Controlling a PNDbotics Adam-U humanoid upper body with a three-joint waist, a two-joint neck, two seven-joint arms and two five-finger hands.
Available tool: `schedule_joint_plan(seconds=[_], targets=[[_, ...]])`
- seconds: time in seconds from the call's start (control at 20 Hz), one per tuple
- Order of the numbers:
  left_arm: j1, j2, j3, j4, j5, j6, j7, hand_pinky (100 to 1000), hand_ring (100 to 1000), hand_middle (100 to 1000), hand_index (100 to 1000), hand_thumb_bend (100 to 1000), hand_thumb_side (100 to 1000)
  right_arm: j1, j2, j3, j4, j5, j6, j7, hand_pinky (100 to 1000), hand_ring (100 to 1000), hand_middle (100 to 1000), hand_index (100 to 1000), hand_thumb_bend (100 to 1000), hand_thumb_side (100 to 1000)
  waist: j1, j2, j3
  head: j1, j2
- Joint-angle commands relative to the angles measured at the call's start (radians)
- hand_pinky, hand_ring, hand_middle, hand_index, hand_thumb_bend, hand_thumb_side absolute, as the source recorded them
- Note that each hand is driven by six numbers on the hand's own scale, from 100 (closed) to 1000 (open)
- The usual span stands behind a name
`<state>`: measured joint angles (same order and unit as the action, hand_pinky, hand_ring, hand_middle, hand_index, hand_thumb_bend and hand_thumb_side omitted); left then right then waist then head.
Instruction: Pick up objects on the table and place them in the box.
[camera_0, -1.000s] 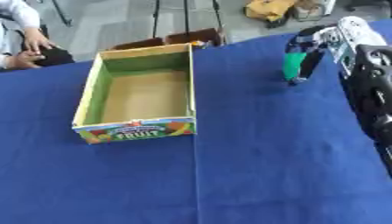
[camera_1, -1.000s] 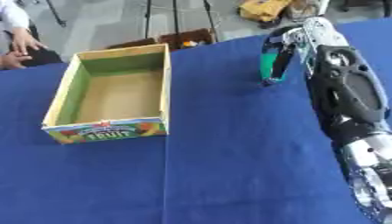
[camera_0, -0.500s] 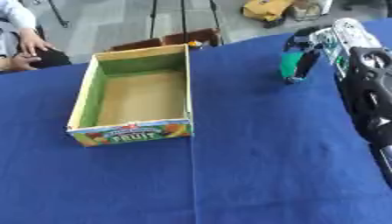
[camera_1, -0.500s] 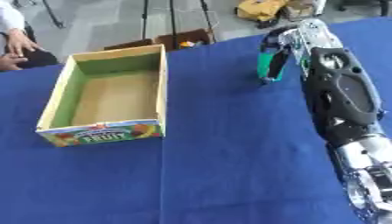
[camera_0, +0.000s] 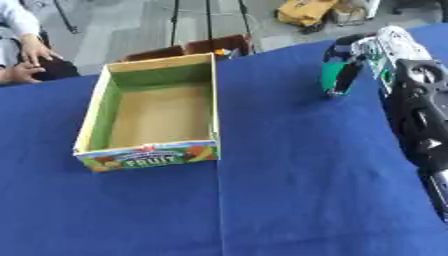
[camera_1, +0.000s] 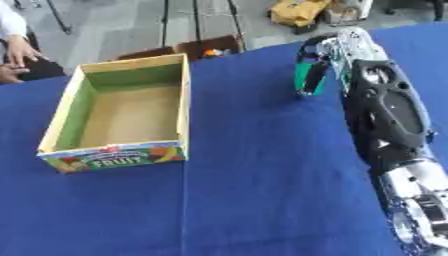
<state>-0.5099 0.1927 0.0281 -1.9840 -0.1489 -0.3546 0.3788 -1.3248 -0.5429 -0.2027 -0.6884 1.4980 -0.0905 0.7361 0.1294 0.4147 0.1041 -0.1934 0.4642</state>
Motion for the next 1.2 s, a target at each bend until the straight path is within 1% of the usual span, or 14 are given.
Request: schedule_joint_plan(seconds=[0.05,0.2,0.3,0.4,0.5,0.6,0.7,0.95,1.05,1.2], targets=[[-0.009,0.027,-0.002,-0.016,0.004,0.002,-0.004,752,906,914,990,100,1000,-0.020,-0.027,-0.012,-0.022,-0.022,0.004,0.015,806,908,956,1000,428,197,-0.002,-0.016,0.003,-0.002,-0.014],[-0.007,0.031,-0.002,-0.016,0.003,0.005,-0.006,751,906,914,990,100,1000,-0.027,-0.028,-0.022,-0.043,-0.057,0.005,0.041,812,902,952,1000,366,179,0.000,-0.015,0.001,-0.001,-0.009],[-0.007,0.032,-0.002,-0.016,0.003,0.006,-0.007,751,906,914,990,100,1000,-0.032,-0.027,-0.026,-0.054,-0.082,0.005,0.063,813,897,946,1000,362,180,0.001,-0.016,-0.001,-0.001,-0.007],[-0.006,0.034,-0.002,-0.016,0.003,0.006,-0.007,751,906,913,990,100,1000,-0.035,-0.027,-0.027,-0.060,-0.102,0.006,0.089,813,897,946,1000,335,176,0.000,-0.017,-0.002,-0.002,-0.007],[-0.006,0.036,-0.002,-0.016,0.003,0.007,-0.008,751,906,912,989,100,1000,-0.038,-0.027,-0.029,-0.063,-0.119,0.011,0.114,813,895,944,1000,347,193,-0.001,-0.019,-0.003,-0.003,-0.007],[-0.006,0.039,-0.002,-0.016,0.002,0.007,-0.009,751,906,912,989,100,1000,-0.040,-0.026,-0.033,-0.067,-0.132,0.021,0.138,813,892,948,1000,393,238,-0.003,-0.021,-0.002,-0.004,-0.008],[-0.006,0.040,-0.003,-0.016,0.001,0.007,-0.009,750,906,912,989,100,1000,-0.043,-0.024,-0.040,-0.080,-0.140,0.033,0.147,813,890,956,1000,410,253,-0.004,-0.023,-0.002,-0.004,-0.012],[-0.006,0.044,-0.004,-0.016,0.001,0.008,-0.011,750,906,912,989,100,1000,-0.044,-0.021,-0.046,-0.093,-0.116,0.051,0.152,821,913,1000,1000,430,220,-0.005,-0.025,-0.001,-0.006,-0.018],[-0.007,0.045,-0.004,-0.016,0.001,0.008,-0.012,750,907,912,990,100,1000,-0.044,-0.023,-0.045,-0.090,-0.099,0.050,0.160,830,931,1000,1000,424,195,-0.005,-0.024,-0.001,-0.006,-0.022],[-0.008,0.046,-0.005,-0.016,0.002,0.007,-0.013,749,906,912,990,100,1000,-0.043,-0.027,-0.048,-0.087,-0.072,0.052,0.163,838,944,1000,1000,418,184,-0.005,-0.020,-0.001,-0.007,-0.028]])
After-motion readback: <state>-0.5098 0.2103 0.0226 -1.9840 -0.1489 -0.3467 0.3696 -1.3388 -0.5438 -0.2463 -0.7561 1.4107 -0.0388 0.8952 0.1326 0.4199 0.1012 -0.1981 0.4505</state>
